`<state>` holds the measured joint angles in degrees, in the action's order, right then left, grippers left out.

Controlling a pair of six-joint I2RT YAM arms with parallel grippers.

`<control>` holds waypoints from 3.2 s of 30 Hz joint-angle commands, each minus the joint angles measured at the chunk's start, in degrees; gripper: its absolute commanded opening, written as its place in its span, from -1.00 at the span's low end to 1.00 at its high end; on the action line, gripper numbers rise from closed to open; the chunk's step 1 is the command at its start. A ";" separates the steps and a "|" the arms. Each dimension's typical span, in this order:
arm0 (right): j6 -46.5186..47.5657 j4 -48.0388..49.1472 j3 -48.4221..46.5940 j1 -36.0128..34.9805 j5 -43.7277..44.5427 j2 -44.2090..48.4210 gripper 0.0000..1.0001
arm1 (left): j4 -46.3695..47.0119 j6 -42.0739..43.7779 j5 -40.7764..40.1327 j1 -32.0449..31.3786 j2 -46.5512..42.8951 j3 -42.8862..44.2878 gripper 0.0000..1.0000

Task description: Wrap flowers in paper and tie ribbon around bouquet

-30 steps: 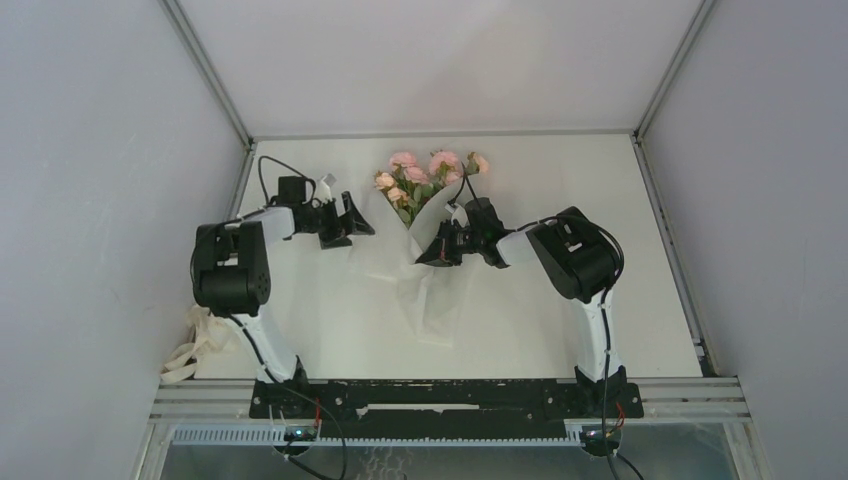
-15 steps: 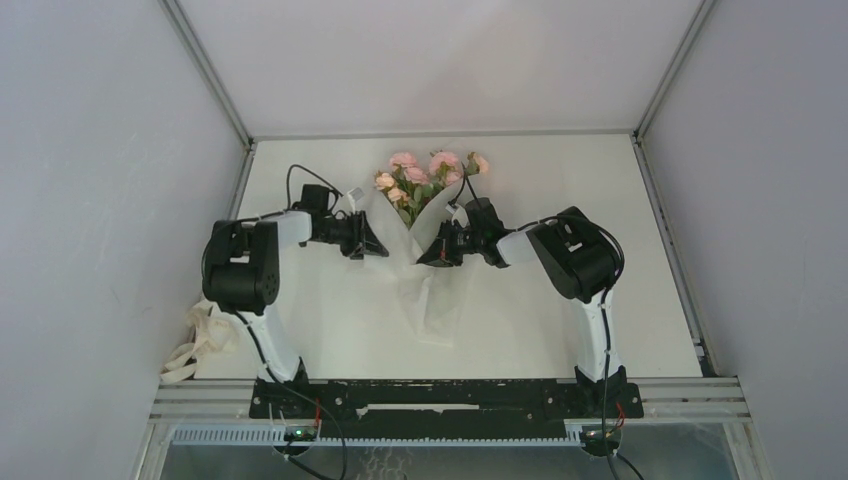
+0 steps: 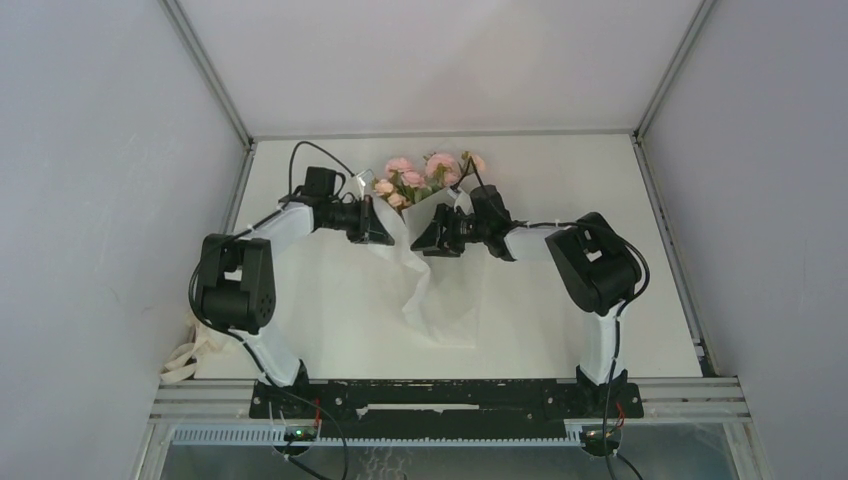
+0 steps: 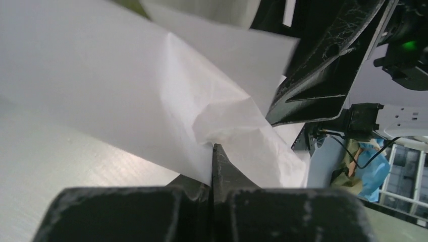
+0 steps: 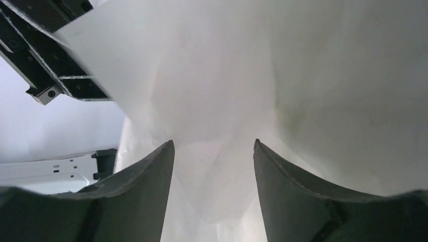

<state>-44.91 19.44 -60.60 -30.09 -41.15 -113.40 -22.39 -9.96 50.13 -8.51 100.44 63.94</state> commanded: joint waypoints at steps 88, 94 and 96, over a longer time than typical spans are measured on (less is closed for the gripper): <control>8.30 -17.94 15.06 5.33 20.52 19.47 -0.63 | -10.52 9.00 -23.05 -23.91 29.18 40.24 -1.00; 10.45 -28.62 15.42 5.40 33.79 30.25 -0.34 | -10.43 9.75 -24.02 -23.90 29.40 40.38 -1.00; 11.75 -28.46 15.42 5.06 32.99 32.86 -0.14 | -10.44 9.86 -24.19 -23.90 29.25 40.34 -1.00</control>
<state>-35.81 -5.85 -45.01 -24.49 -13.76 -85.95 -32.75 -2.15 27.77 -32.14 130.08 102.00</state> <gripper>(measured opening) 0.366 0.005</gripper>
